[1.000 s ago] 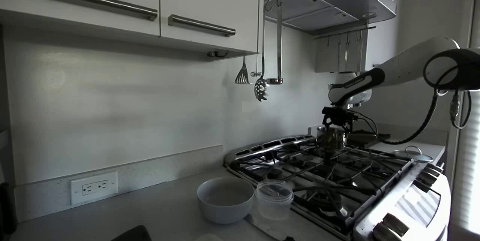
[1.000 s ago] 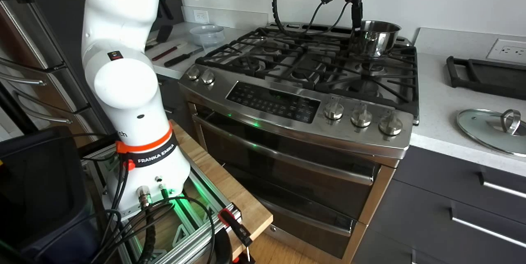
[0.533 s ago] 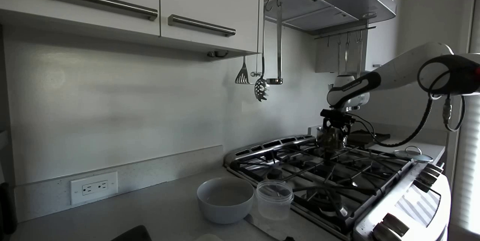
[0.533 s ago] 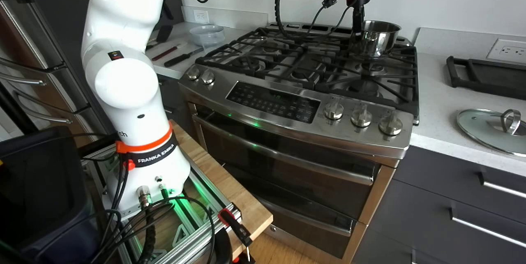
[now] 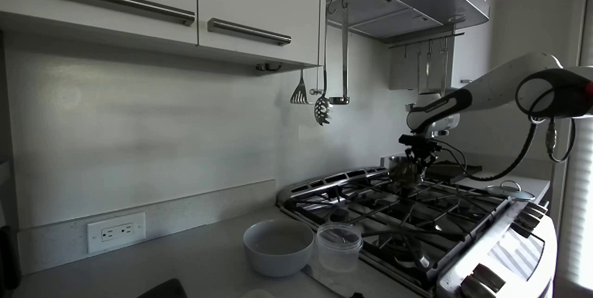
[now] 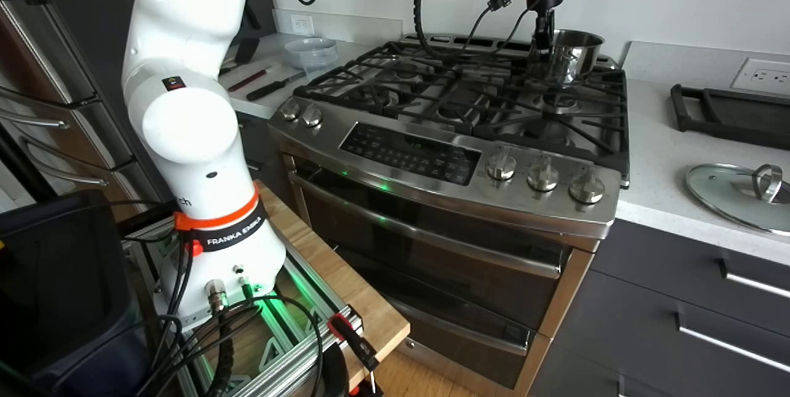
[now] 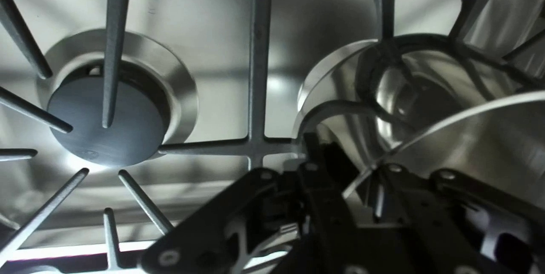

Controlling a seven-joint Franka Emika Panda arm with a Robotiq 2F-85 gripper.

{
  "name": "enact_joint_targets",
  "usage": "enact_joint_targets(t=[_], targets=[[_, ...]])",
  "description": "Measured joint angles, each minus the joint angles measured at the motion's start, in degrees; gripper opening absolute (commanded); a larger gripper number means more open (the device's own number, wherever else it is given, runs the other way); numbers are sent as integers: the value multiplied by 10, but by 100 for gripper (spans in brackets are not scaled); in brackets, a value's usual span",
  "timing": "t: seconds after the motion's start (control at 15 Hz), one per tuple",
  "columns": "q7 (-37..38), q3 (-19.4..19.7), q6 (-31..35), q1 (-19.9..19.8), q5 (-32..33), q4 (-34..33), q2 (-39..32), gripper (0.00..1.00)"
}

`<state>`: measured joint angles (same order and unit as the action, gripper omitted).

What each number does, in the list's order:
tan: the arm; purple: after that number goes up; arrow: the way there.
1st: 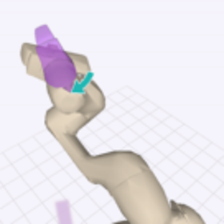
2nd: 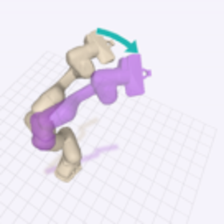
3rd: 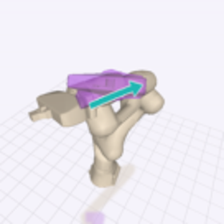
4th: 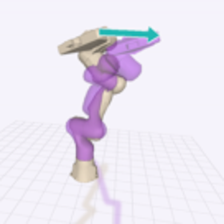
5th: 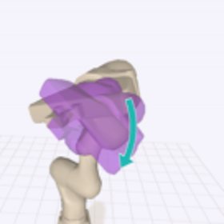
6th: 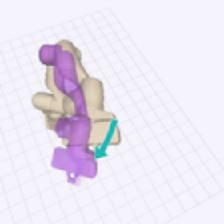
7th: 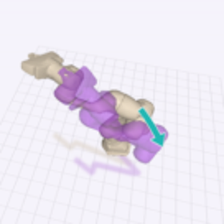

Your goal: Slide the silver pot to the bottom right cooker on the hob of the stove

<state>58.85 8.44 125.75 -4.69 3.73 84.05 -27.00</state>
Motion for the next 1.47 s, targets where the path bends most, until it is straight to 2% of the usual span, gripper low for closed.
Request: enact_joint_targets(t=[1.0, 1.47], targets=[[2, 12, -24, 6, 10, 8, 10, 1], [-24, 16, 15, 9, 51, 75, 54, 1]])
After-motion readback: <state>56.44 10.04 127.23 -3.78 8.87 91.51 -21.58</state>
